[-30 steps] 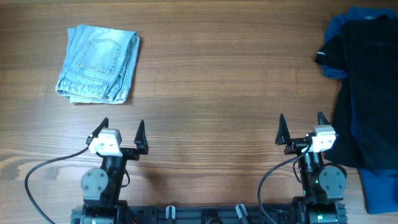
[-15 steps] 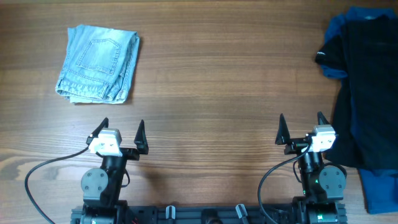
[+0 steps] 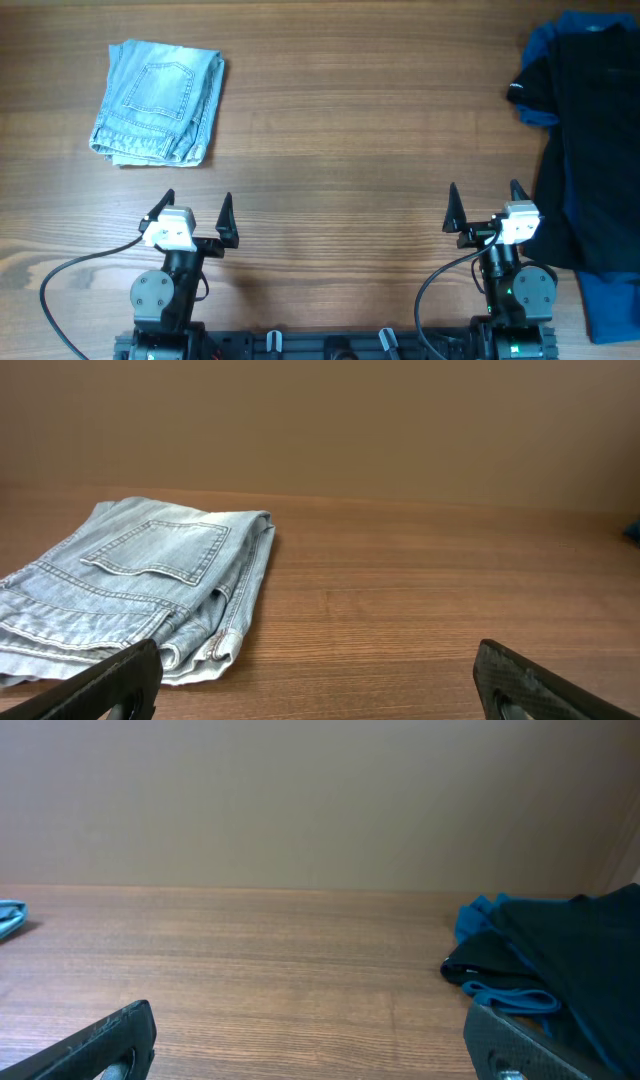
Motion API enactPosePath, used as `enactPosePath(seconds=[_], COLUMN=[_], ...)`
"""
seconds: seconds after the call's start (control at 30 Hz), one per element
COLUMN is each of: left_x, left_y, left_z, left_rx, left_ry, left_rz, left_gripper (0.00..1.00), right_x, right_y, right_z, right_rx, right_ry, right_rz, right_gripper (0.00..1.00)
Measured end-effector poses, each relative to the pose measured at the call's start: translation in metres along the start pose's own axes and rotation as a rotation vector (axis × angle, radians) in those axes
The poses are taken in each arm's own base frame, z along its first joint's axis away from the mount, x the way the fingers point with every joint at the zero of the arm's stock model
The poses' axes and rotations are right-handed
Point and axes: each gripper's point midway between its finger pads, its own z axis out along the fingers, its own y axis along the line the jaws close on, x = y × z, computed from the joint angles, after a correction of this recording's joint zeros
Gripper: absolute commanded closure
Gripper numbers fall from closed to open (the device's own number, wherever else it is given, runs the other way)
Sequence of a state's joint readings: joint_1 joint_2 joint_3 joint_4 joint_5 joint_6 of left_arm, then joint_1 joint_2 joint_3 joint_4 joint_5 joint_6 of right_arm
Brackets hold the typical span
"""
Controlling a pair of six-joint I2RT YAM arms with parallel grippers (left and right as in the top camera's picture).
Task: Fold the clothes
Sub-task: 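Reach the right gripper toward the dark clothes pile at right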
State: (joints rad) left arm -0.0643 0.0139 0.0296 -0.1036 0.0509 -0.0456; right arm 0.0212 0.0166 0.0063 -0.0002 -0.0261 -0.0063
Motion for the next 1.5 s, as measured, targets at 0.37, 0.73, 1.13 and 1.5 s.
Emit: enactPosePath(seconds=[0.37, 0.73, 1.13, 1.5], left_x=[0.000, 0.000, 0.000, 0.000], left_y=[0.000, 0.000, 0.000, 0.000], left_z=[0.000, 0.000, 0.000, 0.000], left_rx=[0.000, 0.000, 0.000, 0.000], left_ry=[0.000, 0.000, 0.000, 0.000], left_rz=[0.000, 0.000, 0.000, 0.000], left_gripper=[0.00, 0.00, 0.00, 0.00], right_x=[0.000, 0.000, 0.000, -0.017], right_y=[0.000, 0.000, 0.000, 0.000], right_z=[0.000, 0.000, 0.000, 0.000], right_rx=[0.000, 0.000, 0.000, 0.000], right_ry=[0.000, 0.000, 0.000, -0.071], right_rz=[0.000, 0.000, 0.000, -0.002], right_gripper=[0.00, 0.00, 0.00, 0.00])
